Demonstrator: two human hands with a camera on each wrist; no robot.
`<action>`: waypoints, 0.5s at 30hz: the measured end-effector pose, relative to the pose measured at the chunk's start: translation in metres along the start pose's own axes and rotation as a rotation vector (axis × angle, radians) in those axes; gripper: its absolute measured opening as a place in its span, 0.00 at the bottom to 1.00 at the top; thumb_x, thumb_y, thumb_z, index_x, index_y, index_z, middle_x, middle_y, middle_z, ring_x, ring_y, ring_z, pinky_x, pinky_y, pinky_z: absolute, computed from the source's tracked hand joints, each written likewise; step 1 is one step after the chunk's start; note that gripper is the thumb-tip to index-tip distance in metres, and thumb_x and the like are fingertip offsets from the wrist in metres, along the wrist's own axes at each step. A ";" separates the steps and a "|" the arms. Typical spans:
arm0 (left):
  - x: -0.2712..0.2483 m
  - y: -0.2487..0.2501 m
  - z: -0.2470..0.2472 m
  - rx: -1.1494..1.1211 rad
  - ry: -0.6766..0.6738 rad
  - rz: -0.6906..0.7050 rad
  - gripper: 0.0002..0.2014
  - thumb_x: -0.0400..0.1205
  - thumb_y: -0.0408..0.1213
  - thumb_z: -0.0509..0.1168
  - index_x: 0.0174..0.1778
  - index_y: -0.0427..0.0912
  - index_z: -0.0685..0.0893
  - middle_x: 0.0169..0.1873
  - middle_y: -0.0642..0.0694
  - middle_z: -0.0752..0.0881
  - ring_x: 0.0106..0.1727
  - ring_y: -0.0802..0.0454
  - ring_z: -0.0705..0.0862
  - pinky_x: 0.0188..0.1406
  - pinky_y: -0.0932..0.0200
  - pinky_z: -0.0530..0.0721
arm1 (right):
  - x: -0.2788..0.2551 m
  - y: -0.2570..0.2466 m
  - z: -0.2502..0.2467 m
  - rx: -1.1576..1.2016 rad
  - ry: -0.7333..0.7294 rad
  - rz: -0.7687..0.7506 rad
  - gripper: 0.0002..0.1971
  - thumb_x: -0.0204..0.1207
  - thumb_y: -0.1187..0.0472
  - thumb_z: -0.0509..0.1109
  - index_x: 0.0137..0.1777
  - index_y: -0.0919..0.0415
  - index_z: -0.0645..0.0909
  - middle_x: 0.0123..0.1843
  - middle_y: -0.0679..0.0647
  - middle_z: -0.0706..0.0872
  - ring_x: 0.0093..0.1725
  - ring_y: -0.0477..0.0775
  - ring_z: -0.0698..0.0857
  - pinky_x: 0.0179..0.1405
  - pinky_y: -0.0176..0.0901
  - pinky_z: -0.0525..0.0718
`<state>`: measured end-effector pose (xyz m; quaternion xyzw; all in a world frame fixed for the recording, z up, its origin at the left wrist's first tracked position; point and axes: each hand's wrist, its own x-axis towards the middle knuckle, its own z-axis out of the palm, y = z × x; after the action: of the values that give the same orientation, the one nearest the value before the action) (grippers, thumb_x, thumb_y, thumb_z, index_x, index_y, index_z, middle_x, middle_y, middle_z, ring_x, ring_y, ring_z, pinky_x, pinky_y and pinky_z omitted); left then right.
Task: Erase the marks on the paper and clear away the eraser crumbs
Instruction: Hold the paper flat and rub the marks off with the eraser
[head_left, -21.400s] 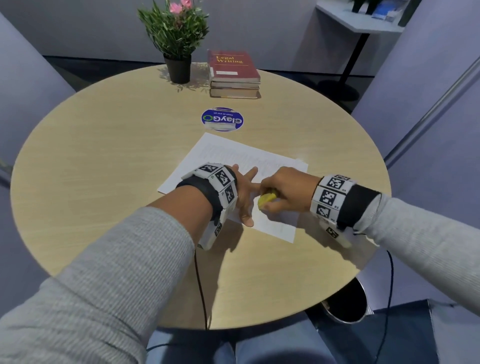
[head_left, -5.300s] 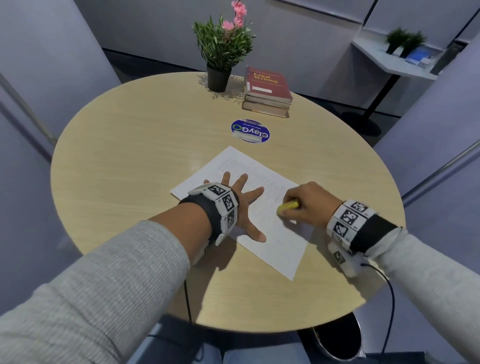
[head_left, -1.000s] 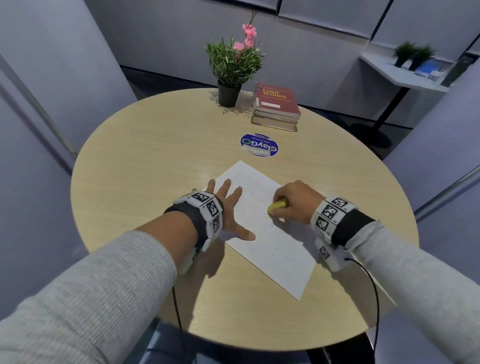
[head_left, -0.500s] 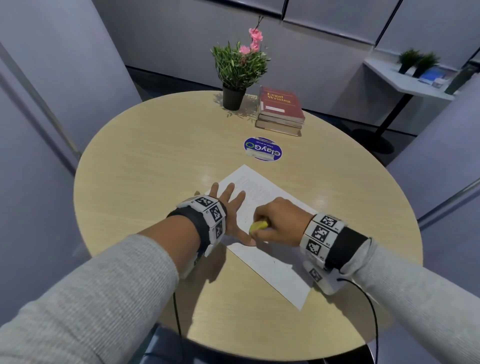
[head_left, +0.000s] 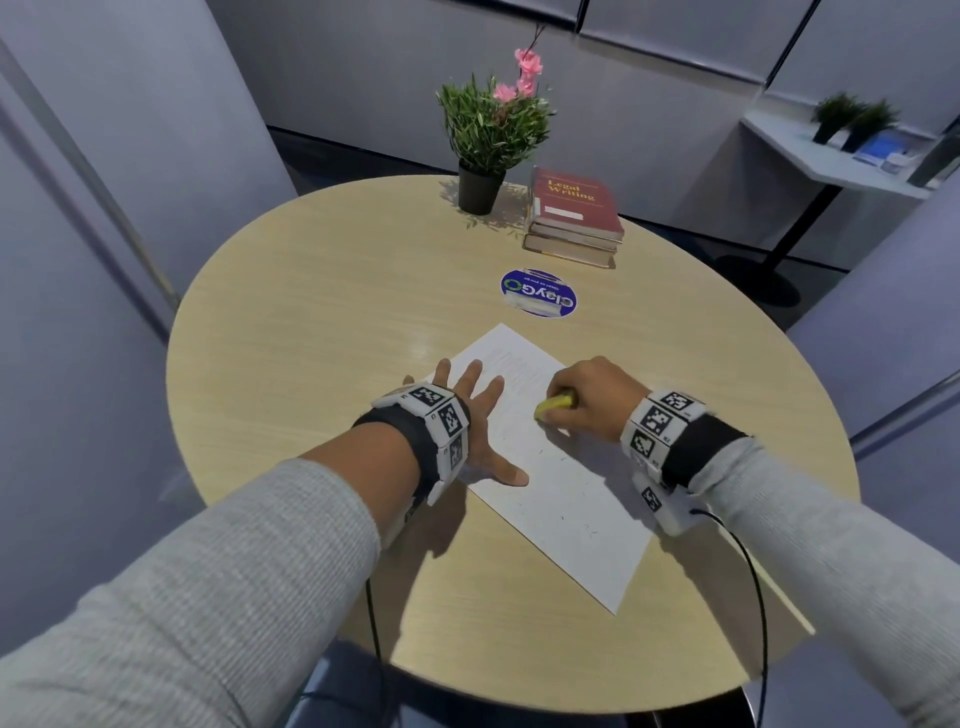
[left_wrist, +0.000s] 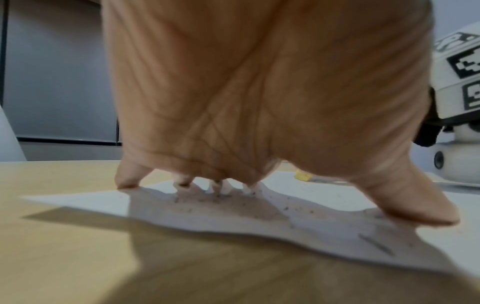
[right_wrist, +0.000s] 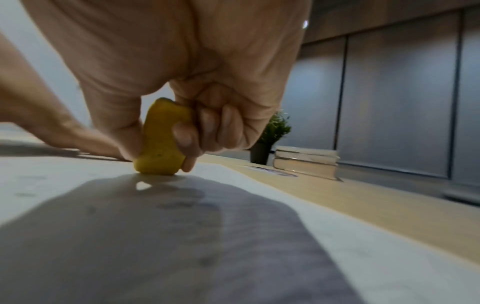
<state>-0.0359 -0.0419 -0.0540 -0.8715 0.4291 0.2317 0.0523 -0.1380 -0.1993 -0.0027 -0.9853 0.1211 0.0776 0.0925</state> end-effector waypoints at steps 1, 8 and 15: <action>0.000 -0.001 0.000 -0.001 0.000 0.000 0.66 0.55 0.86 0.57 0.82 0.60 0.32 0.82 0.51 0.30 0.82 0.35 0.32 0.74 0.20 0.45 | 0.000 -0.002 0.002 -0.006 0.002 -0.016 0.13 0.72 0.49 0.71 0.46 0.59 0.86 0.41 0.55 0.89 0.43 0.56 0.85 0.44 0.50 0.84; 0.002 -0.001 0.002 0.000 0.010 -0.004 0.66 0.55 0.85 0.57 0.82 0.60 0.32 0.82 0.52 0.30 0.82 0.35 0.32 0.73 0.20 0.45 | -0.003 -0.013 0.006 0.030 -0.047 -0.037 0.13 0.72 0.49 0.71 0.45 0.58 0.86 0.40 0.54 0.89 0.41 0.54 0.85 0.44 0.50 0.84; 0.008 -0.003 0.007 0.002 0.042 0.004 0.66 0.54 0.85 0.59 0.82 0.61 0.33 0.83 0.51 0.32 0.83 0.35 0.33 0.72 0.21 0.47 | -0.014 -0.038 0.021 0.038 -0.092 -0.155 0.11 0.69 0.51 0.70 0.42 0.59 0.86 0.36 0.53 0.89 0.38 0.53 0.84 0.40 0.47 0.83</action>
<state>-0.0323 -0.0439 -0.0638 -0.8752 0.4320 0.2132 0.0435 -0.1440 -0.1557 -0.0142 -0.9851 0.0418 0.1132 0.1222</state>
